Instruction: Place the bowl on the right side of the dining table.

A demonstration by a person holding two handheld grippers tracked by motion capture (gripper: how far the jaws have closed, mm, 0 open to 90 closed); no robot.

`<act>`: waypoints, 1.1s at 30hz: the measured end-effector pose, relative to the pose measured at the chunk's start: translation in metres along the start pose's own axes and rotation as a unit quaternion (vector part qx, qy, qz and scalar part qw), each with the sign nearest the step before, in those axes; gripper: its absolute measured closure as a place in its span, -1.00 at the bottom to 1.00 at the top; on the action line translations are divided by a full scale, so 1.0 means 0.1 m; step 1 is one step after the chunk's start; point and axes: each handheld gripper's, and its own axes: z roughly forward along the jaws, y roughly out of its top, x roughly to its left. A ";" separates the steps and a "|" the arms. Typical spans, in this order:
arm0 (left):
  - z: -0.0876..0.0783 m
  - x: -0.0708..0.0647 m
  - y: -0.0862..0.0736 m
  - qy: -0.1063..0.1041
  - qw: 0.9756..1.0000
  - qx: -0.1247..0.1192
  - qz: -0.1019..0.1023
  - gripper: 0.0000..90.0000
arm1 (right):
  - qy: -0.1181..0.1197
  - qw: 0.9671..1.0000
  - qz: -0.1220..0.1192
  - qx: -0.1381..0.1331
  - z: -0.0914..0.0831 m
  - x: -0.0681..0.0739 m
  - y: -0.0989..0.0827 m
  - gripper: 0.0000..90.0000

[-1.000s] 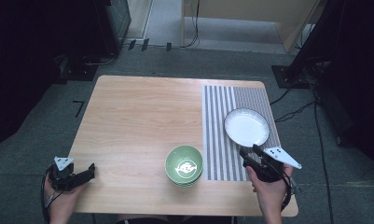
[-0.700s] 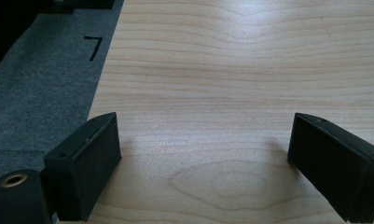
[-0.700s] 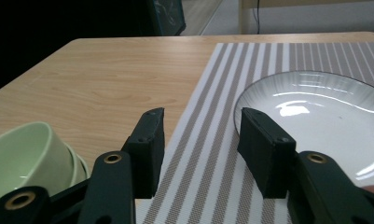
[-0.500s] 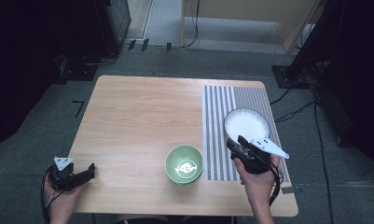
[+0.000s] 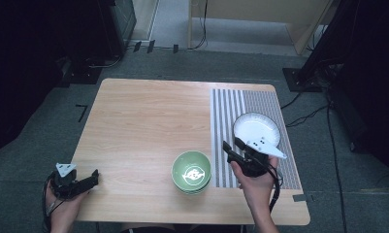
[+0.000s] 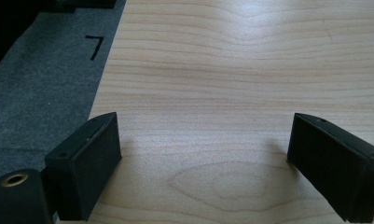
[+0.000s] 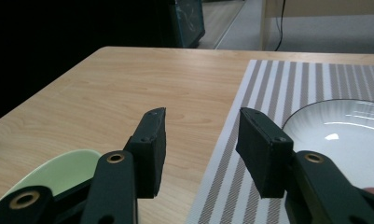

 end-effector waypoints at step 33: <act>-0.62 -0.75 0.37 -0.108 0.986 -0.124 0.015 -0.80 | 0.053 0.991 -0.040 0.118 0.42 0.48 -0.39 0.45</act>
